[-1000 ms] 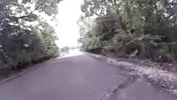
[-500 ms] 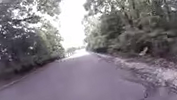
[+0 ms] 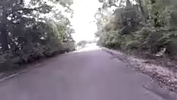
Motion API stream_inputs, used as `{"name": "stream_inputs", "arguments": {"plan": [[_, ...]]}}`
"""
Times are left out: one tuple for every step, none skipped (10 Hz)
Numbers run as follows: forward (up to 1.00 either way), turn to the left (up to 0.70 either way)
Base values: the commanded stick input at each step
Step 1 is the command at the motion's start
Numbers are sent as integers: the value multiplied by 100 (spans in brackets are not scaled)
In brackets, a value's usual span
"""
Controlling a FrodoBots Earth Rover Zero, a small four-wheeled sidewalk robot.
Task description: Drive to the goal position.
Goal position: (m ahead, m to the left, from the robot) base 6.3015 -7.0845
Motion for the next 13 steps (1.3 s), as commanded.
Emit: {"name": "stream_inputs", "arguments": {"plan": [[100,-1],[100,-2],[100,-6],[100,-11],[100,-11],[100,-11],[100,-11],[100,-11],[100,-11],[100,-11],[100,-6],[100,-4],[100,-3]]}}
